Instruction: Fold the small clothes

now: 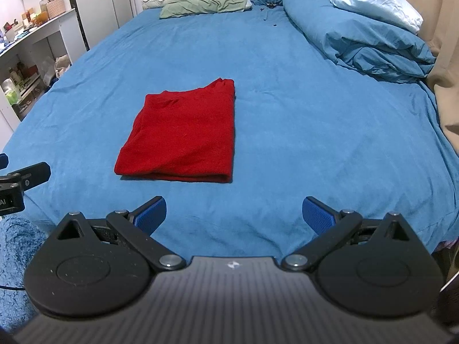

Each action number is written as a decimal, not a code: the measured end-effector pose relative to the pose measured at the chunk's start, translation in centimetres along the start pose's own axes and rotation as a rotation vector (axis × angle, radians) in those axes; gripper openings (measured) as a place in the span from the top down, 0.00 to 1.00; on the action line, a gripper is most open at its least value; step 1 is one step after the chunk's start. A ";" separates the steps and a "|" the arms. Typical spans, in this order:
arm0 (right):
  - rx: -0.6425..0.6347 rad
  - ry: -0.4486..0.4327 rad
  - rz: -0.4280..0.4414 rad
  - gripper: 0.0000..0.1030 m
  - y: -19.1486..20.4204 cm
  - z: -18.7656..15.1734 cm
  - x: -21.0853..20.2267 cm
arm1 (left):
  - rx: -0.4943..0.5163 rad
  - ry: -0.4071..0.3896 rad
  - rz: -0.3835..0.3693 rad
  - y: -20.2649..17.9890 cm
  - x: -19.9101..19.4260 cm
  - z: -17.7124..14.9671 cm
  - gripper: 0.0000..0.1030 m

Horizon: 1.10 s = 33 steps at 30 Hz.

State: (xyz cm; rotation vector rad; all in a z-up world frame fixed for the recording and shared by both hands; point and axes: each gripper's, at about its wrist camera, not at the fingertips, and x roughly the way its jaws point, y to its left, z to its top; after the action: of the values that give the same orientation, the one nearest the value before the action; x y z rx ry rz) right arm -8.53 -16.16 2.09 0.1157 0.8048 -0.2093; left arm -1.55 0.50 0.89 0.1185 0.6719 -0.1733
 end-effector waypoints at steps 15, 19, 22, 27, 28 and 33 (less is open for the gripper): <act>-0.010 -0.007 -0.013 0.00 0.3 0.1 -0.2 | -0.006 -0.010 -0.001 0.1 -0.1 -0.1 0.00; -0.010 -0.006 -0.011 0.00 0.4 0.0 -0.2 | -0.002 -0.016 0.004 0.1 -0.2 0.0 0.00; -0.008 -0.003 -0.008 0.00 0.5 0.0 -0.2 | -0.004 -0.017 0.003 0.2 -0.2 0.0 0.00; -0.012 -0.003 -0.006 0.00 0.5 0.0 -0.2 | -0.026 -0.019 -0.021 0.5 -0.5 0.1 0.00; -0.011 -0.003 -0.003 0.00 0.4 0.0 -0.1 | -0.024 -0.022 -0.018 0.4 -0.6 0.2 0.00; -0.008 0.000 -0.004 0.00 0.4 0.0 0.0 | -0.027 -0.026 -0.013 0.3 -0.6 0.2 0.00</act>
State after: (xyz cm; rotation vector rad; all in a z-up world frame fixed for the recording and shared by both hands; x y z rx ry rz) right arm -8.48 -15.74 2.08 0.1063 0.8057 -0.2098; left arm -1.85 0.85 1.41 0.0859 0.6491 -0.1782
